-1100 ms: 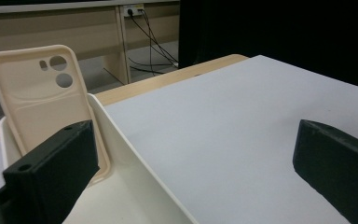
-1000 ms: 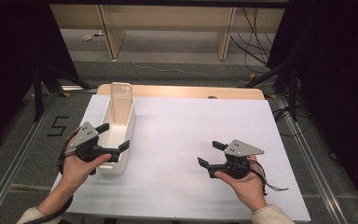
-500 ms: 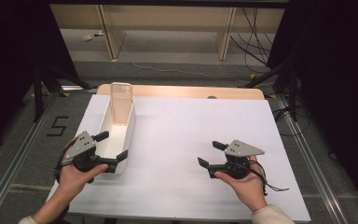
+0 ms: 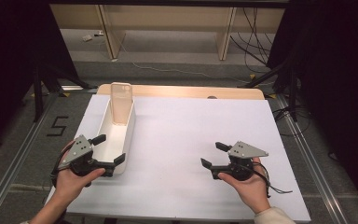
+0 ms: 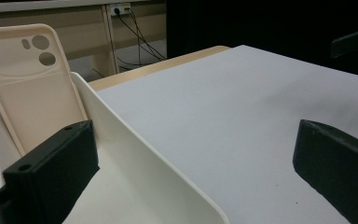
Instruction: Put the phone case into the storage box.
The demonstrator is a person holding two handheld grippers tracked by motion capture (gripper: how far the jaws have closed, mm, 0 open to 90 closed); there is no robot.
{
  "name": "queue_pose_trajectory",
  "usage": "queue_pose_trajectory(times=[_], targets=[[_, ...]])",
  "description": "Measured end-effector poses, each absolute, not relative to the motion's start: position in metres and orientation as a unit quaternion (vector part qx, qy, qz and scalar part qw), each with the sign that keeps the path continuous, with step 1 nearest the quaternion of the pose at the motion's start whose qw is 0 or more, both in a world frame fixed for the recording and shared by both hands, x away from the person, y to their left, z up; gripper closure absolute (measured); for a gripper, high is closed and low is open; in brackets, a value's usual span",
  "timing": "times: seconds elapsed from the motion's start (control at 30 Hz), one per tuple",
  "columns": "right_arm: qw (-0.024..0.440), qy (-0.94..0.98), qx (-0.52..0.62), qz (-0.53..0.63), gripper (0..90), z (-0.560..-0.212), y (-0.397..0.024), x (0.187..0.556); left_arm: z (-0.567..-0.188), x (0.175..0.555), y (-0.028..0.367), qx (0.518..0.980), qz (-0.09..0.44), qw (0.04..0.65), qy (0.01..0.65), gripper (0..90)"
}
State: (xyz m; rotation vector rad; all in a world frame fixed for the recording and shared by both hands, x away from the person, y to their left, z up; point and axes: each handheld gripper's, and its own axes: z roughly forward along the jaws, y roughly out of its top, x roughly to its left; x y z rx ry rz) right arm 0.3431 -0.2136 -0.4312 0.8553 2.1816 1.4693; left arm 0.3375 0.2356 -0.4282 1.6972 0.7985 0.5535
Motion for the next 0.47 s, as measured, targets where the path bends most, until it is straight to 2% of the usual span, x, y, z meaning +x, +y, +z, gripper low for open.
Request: queue_pose_trajectory(times=[0.27, 0.47], targets=[[0.191, 0.772, 0.304, 0.525, 20.1, -0.4338, -0.2123, 0.3452, -0.43, 0.3387, 0.2359, 0.717, 0.235, 0.561, 0.34, 0.0], [0.176, 0.773, 0.307, 0.527, 20.0, -0.4345, -0.2125, 0.3454, -0.4323, 0.3394, 0.234, 0.719, 0.233, 0.559, 0.341, 0.0]])
